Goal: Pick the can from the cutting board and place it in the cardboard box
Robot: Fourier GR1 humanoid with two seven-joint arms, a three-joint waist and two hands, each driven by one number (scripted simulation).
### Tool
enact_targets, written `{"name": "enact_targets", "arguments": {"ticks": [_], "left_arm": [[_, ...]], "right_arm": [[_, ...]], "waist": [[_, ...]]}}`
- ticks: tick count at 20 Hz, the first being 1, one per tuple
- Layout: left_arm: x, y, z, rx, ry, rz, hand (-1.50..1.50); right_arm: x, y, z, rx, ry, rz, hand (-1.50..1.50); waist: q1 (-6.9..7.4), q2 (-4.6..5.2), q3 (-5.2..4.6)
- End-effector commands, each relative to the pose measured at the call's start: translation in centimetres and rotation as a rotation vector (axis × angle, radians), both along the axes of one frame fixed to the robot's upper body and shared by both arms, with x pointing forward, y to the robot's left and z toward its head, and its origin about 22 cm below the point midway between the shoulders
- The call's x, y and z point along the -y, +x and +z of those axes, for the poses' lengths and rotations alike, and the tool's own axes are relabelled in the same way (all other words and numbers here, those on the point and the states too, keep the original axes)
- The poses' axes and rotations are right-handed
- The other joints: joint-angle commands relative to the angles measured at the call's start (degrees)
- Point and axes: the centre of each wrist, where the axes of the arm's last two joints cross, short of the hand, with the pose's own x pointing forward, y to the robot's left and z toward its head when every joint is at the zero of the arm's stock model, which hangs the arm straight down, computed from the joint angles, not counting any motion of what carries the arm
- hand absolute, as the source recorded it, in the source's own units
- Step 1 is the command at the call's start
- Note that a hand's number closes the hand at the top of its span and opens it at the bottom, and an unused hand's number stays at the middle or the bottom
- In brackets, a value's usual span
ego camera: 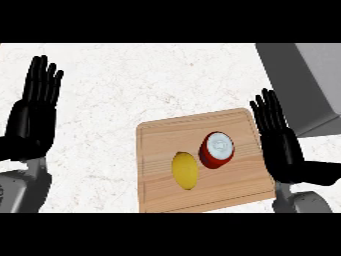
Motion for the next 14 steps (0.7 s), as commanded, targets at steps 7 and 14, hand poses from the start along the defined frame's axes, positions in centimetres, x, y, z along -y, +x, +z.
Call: {"name": "enact_targets", "arguments": {"ticks": [7, 14], "left_arm": [[-4.9, -2.8, -6.3, -0.327, 0.251, 0.077, 0.00], [-5.5, -5.3, -9.2, -0.458, 0.432, 0.021, 0.00]], "right_arm": [[4.1, -1.8, 3.8, 0.538, 0.119, -0.510, -1.50], [9.8, -14.2, -6.5, 0.533, -0.628, -0.807, -1.50]], "waist": [[-10.31, -6.88, 4.45], [-5.16, -1.81, 0.98]]}}
